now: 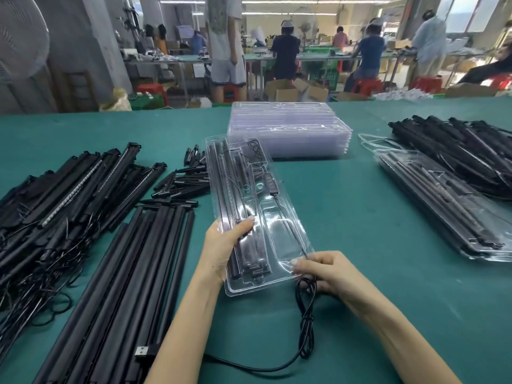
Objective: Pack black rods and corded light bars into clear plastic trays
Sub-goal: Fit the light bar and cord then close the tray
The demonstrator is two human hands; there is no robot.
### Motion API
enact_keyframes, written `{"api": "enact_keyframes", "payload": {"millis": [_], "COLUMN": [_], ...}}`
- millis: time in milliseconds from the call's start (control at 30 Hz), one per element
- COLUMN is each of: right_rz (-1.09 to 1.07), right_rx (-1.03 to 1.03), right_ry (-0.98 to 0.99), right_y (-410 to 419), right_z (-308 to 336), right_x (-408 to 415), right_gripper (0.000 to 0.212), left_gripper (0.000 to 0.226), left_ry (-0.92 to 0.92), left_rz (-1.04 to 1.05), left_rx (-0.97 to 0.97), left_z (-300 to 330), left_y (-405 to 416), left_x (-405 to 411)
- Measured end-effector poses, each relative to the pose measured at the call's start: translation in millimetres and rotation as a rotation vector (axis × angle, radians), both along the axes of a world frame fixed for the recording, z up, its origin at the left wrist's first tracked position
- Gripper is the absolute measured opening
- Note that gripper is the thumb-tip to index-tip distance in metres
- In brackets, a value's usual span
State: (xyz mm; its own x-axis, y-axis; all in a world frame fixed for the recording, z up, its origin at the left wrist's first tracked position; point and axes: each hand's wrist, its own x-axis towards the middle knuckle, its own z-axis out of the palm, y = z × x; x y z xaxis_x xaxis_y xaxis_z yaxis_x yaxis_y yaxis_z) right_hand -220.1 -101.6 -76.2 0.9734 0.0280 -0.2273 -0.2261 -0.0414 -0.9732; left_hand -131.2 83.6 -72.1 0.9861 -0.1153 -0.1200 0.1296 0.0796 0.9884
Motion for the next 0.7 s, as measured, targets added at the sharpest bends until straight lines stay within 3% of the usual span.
{"api": "enact_keyframes", "payload": {"millis": [133,367,567,700], "right_rz": [-0.012,-0.079,-0.154,-0.228], "right_rx": [0.001,0.031,0.034,0.012], "right_ry": [0.001,-0.033,-0.126,-0.250], "right_y": [1.6,4.7,10.7,20.3], "right_z": [-0.2,-5.0,-7.6,-9.9], "right_x": [-0.5,-1.3,-1.4,-5.4], "right_gripper": [0.043,0.045,0.046,0.047], "left_gripper": [0.097,0.088,0.038,0.040], "left_ry": [-0.004,0.015,-0.021,-0.027], "left_rz": [-0.032,-0.041,-0.013,-0.031], "left_rx": [-0.018,-0.008,-0.002,-0.028], "left_z": [4.4,4.2,-0.7,0.8], "left_y": [0.7,-1.5,-0.7,-0.1], "left_x": [-1.6,-3.0,-0.6,-0.6]}}
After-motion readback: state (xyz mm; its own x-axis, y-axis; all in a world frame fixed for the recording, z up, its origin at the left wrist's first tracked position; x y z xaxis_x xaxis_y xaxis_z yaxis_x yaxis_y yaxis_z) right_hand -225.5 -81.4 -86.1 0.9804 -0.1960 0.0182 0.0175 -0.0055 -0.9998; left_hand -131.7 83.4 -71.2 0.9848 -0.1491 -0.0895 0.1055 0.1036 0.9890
